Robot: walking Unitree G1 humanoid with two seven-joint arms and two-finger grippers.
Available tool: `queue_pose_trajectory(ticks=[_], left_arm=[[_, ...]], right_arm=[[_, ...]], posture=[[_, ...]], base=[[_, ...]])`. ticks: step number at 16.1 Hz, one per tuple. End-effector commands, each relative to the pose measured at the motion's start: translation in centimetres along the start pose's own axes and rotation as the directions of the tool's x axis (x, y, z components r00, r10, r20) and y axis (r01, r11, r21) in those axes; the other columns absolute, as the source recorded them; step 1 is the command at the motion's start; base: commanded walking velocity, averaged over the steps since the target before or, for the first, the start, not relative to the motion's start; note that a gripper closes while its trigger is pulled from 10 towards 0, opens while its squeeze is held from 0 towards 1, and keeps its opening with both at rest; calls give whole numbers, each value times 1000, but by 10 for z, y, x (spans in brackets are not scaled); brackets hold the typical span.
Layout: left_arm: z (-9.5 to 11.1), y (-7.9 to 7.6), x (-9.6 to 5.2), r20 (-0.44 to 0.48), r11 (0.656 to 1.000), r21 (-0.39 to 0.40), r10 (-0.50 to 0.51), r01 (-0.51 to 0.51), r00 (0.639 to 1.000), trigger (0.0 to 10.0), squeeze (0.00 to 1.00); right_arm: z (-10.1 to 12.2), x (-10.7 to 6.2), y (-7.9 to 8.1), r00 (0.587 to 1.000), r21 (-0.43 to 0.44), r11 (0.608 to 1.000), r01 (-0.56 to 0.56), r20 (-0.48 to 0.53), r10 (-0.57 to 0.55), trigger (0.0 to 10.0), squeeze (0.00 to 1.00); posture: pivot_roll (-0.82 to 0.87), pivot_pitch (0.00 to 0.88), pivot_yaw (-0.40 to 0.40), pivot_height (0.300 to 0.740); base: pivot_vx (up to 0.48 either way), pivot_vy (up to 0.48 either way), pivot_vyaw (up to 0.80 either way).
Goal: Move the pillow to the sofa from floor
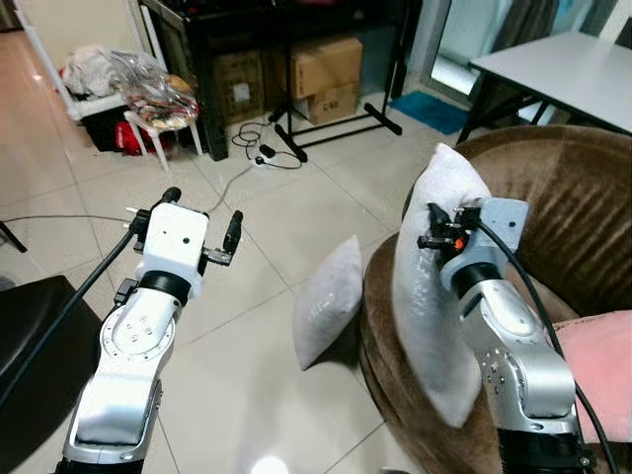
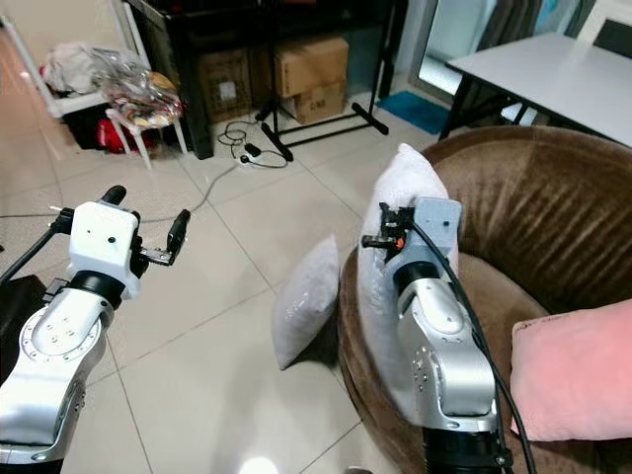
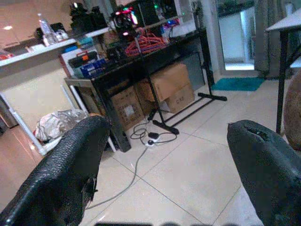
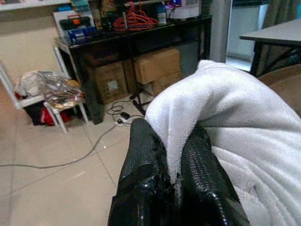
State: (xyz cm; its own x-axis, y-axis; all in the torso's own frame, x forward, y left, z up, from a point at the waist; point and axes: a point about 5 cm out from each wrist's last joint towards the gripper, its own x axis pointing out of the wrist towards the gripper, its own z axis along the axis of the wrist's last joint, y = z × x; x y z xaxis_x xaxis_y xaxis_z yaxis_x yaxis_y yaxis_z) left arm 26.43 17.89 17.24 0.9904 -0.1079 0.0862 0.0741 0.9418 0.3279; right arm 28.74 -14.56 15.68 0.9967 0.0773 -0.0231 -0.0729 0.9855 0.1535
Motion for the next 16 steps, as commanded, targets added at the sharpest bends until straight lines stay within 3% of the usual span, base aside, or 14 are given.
queue_pose_trajectory(ticks=[1,16], left_arm=[[3,0,1,17,1000,-16,-3,4,1000,10000,671],[4,1,0,27,999,-19,-27,27,999,10000,675]], right_arm=[[15,2,4,998,2,1000,-30,62,29,10000,0],[14,2,7,997,13,999,-42,62,41,10000,0]], posture=[[-142,0,3,740],[-133,0,4,740]], base=[[0,0,-800],[275,0,-800]])
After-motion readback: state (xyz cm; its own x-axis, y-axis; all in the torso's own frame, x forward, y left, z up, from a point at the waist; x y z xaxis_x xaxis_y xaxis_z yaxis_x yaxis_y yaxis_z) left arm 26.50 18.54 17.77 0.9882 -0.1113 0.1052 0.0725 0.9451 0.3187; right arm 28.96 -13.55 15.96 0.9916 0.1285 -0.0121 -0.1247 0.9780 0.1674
